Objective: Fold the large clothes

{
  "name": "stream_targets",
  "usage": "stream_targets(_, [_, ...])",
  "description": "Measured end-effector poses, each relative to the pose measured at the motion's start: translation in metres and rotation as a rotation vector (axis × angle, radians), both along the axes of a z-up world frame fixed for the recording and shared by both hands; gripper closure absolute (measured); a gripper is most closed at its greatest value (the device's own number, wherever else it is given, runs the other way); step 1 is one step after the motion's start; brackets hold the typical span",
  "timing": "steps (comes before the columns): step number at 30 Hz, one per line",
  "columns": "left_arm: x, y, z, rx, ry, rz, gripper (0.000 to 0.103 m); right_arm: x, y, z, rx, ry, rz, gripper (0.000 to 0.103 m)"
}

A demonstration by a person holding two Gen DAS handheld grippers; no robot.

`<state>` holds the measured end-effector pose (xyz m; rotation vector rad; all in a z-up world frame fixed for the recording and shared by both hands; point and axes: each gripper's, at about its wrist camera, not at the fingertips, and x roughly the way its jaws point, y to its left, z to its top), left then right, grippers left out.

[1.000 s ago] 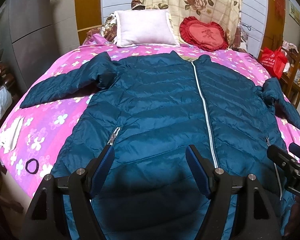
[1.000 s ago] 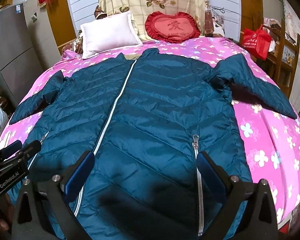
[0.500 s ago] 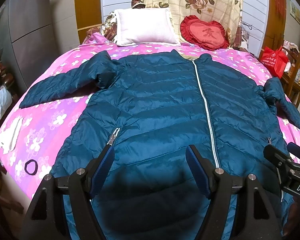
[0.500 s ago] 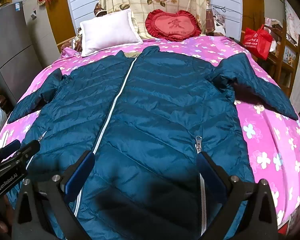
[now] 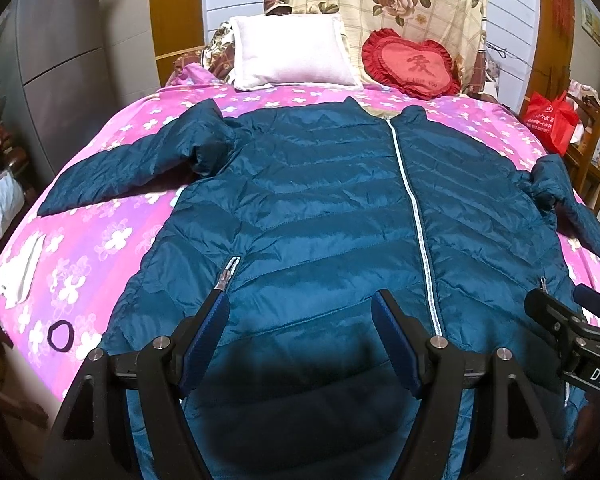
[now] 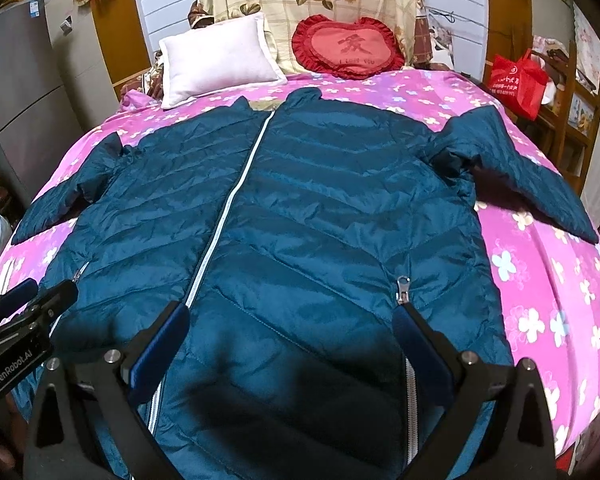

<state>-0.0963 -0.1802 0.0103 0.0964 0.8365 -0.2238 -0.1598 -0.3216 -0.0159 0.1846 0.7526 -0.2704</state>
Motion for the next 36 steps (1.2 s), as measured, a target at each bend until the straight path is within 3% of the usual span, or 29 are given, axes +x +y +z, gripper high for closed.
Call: stream_targets(36, [0.0054,-0.0076,-0.0025,0.009,-0.018,0.000,0.056,0.0095,-0.0025,-0.0001,-0.010,0.015,-0.006,0.000])
